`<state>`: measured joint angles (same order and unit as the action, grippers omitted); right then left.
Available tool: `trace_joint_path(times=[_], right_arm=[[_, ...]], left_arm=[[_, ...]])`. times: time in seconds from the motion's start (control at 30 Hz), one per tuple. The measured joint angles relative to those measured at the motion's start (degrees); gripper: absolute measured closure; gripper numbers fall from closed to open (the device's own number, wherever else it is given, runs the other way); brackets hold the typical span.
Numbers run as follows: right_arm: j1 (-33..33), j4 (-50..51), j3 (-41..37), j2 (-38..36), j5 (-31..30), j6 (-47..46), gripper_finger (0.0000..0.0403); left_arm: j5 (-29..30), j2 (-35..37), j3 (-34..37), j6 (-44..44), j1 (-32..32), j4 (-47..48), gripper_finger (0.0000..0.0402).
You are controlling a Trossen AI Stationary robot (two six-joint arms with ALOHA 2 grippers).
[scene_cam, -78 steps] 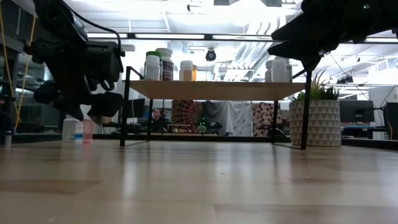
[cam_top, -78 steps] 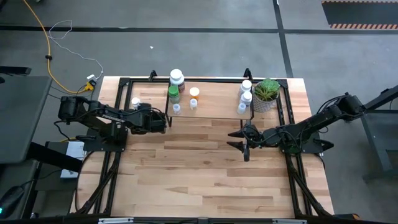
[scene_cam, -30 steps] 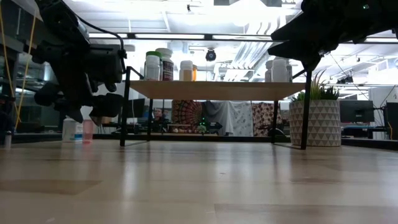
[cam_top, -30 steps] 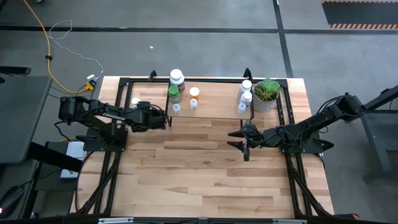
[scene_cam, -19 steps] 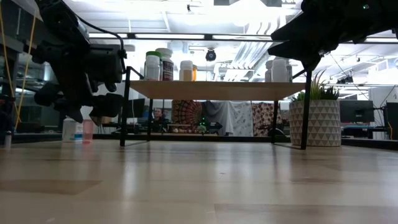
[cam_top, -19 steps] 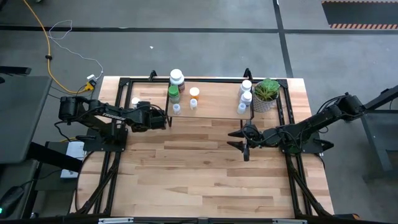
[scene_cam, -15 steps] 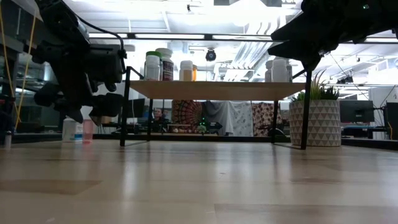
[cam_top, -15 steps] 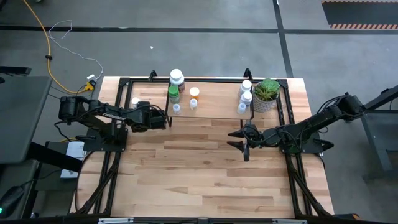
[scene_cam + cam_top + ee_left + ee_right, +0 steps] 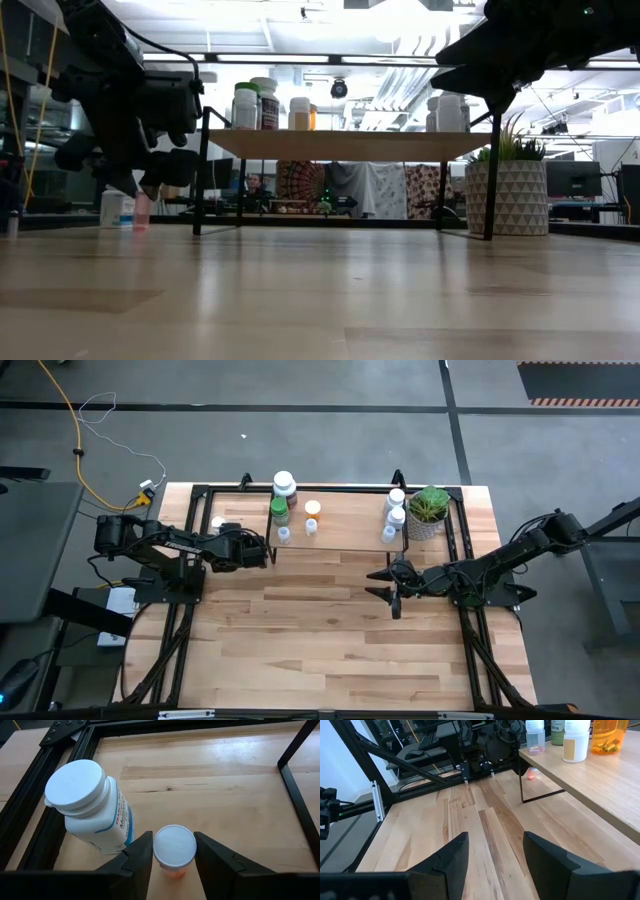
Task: Pick and place medicine bottles onto shelf by color
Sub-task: Put the pink pill bottle on the shelf
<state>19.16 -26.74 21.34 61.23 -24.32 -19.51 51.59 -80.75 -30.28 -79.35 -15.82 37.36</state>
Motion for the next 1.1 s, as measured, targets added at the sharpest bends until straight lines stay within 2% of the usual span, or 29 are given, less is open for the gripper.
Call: trace_joint_path(times=[1.1], right_arm=[[0.0, 0.7, 0.0, 0.0, 0.0, 0.0, 0.0224]], left_arm=[[0.5, 0.0, 0.0, 0.0, 0.0, 0.1, 0.0280]])
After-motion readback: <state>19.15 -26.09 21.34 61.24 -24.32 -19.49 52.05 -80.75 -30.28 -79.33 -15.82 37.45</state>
